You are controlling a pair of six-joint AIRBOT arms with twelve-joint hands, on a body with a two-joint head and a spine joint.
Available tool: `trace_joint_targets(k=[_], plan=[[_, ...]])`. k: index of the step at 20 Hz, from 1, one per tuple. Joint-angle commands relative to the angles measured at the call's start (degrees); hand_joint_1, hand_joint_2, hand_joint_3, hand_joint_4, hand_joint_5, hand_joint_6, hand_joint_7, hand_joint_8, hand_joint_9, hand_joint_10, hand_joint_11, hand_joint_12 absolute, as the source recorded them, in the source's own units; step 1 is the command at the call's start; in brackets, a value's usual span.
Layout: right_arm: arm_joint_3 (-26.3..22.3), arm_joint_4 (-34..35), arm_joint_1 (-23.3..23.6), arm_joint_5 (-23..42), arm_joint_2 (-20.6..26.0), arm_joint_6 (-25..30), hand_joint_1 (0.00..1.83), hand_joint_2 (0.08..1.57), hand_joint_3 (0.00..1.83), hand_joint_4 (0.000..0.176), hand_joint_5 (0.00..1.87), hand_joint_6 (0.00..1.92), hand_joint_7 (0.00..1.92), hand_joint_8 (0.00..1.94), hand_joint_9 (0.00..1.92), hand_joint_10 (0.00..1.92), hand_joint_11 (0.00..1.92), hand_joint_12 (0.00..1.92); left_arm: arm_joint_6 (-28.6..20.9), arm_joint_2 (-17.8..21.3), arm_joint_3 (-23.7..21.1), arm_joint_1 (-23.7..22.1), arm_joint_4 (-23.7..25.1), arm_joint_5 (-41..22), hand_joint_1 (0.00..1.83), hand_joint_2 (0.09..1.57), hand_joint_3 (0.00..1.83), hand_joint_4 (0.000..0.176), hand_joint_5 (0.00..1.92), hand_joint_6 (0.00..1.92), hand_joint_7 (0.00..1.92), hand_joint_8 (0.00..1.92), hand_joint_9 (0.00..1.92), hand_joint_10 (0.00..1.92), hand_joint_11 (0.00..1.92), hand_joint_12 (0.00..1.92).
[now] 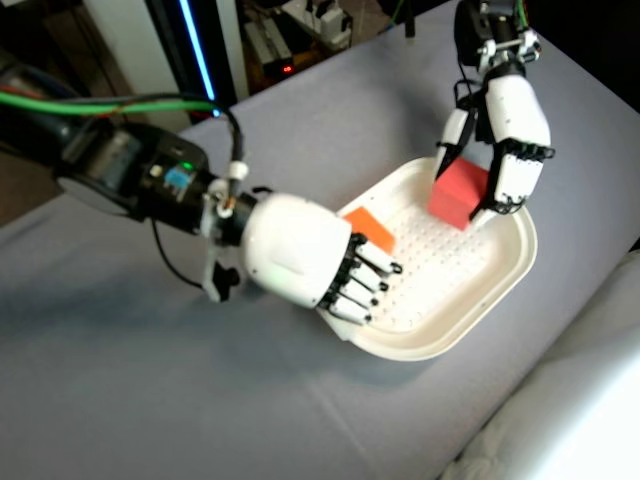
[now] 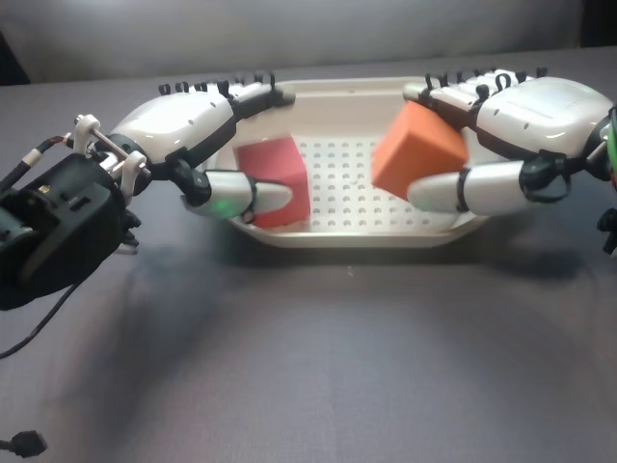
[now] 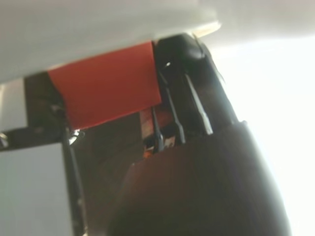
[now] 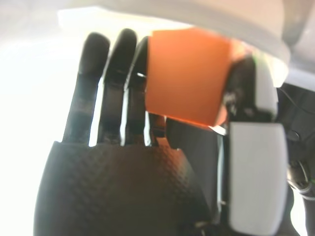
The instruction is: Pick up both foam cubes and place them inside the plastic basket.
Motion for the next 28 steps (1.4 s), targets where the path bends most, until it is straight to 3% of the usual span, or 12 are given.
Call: trace_joint_targets(k=[1, 4, 7, 10, 13, 15, 18, 21, 24, 25, 27, 28], plan=[[0.27, 0.73, 0.98, 6.15, 0.26, -0.15, 0.06, 1.14, 0.00, 0.066, 0.00, 0.00, 0.00, 0.00, 0.00, 0.02, 0.00, 0.75, 0.36, 0.22, -0.14, -0.74, -0.51, -7.04, 0.54, 0.98, 0.02, 0.121, 0.00, 0.01, 0.00, 0.00, 0.00, 0.01, 0.00, 0.23], [-1.52, 0.79, 0.99, 7.60, 1.11, -0.17, 0.03, 1.05, 0.00, 0.142, 0.00, 0.00, 0.00, 0.00, 0.00, 0.00, 0.00, 0.00, 0.48, 2.08, -1.96, 0.12, -0.96, -9.96, 0.56, 0.91, 0.00, 0.168, 0.00, 0.00, 0.00, 0.00, 0.00, 0.00, 0.00, 0.00], [-4.91, 0.77, 0.99, 11.36, 2.72, -0.19, 0.07, 1.08, 0.00, 0.097, 0.00, 0.00, 0.00, 0.00, 0.00, 0.00, 0.00, 0.00, 0.48, 4.65, -4.52, 1.36, -1.23, -14.12, 0.53, 0.96, 0.02, 0.153, 0.00, 0.00, 0.00, 0.00, 0.00, 0.00, 0.00, 0.00], [-12.32, 0.09, -2.19, 20.74, 10.09, -0.22, 0.01, 1.16, 0.03, 0.119, 0.00, 0.00, 0.00, 0.00, 0.00, 0.00, 0.00, 0.00, -0.10, 10.15, -10.41, 6.22, -2.35, -25.25, 0.50, 1.14, 0.04, 0.098, 0.00, 0.00, 0.00, 0.00, 0.00, 0.00, 0.00, 0.00], [-18.67, 0.10, -8.06, 32.38, 16.14, -0.22, 0.04, 1.26, 0.02, 0.050, 0.00, 0.00, 0.00, 0.00, 0.00, 0.00, 0.00, 0.00, -1.75, 14.07, -15.09, 12.31, -4.96, -38.14, 0.59, 1.34, 0.01, 0.042, 0.00, 0.00, 0.00, 0.00, 0.00, 0.00, 0.00, 0.27], [-22.29, 0.64, -12.23, 40.60, 19.45, -0.19, 0.08, 1.30, 0.02, 0.033, 0.00, 0.00, 0.00, 0.00, 0.00, 0.00, 0.00, 0.00, -2.25, 16.09, -17.83, 15.91, -6.79, -46.17, 0.66, 1.35, 0.00, 0.081, 0.00, 0.00, 0.00, 0.00, 0.04, 0.02, 0.00, 0.66], [-26.12, 1.89, -18.28, 52.71, 23.16, 0.30, 0.24, 1.23, 0.00, 0.096, 0.00, 0.00, 0.00, 0.00, 0.00, 0.00, 0.00, 0.00, -2.22, 18.75, -21.20, 20.03, -7.89, -55.86, 0.53, 1.35, 0.00, 0.140, 0.00, 0.00, 0.00, 0.00, 0.05, 0.01, 0.00, 0.79], [-27.78, 1.97, -21.82, 61.91, 25.53, 2.70, 0.26, 1.19, 0.00, 0.068, 0.00, 0.00, 0.00, 0.00, 0.00, 0.00, 0.02, 0.02, -0.93, 21.14, -23.99, 21.90, -7.65, -62.26, 0.54, 1.27, 0.00, 0.067, 0.00, 0.00, 0.00, 0.00, 0.02, 0.01, 0.00, 0.18], [-28.96, 1.56, -23.55, 67.51, 27.43, 3.23, 0.34, 1.15, 0.00, 0.079, 0.00, 0.00, 0.00, 0.00, 0.04, 0.00, 0.00, 0.22, -0.81, 22.25, -24.69, 20.33, -5.13, -62.28, 0.75, 1.31, 0.00, 0.108, 0.04, 0.02, 0.04, 0.01, 0.10, 0.01, 0.00, 0.78], [-29.35, 0.79, -23.90, 69.14, 28.15, 3.27, 0.29, 1.17, 0.00, 0.071, 0.00, 0.00, 0.00, 0.00, 0.08, 0.00, 0.00, 0.41, -0.82, 22.76, -24.83, 19.61, -4.03, -62.28, 0.71, 1.34, 0.00, 0.095, 0.22, 0.41, 0.18, 0.01, 0.20, 0.01, 0.00, 0.73], [-29.62, -0.07, -24.10, 70.85, 29.05, 3.27, 0.13, 1.23, 0.01, 0.032, 0.00, 0.00, 0.01, 0.00, 0.17, 0.02, 0.00, 0.57, -0.12, 24.05, -25.61, 18.90, -3.10, -62.31, 0.67, 1.41, 0.01, 0.168, 0.43, 1.72, 0.39, 0.06, 0.37, 0.08, 0.00, 0.94], [-29.70, -0.06, -24.20, 70.99, 29.81, 3.63, 0.20, 1.21, 0.00, 0.105, 0.00, 0.00, 0.00, 0.00, 0.11, 0.00, 0.00, 0.50, 0.82, 24.89, -26.08, 18.19, -2.03, -62.31, 0.72, 1.38, 0.00, 0.174, 0.49, 1.69, 0.45, 0.07, 0.42, 0.09, 0.00, 1.05]])
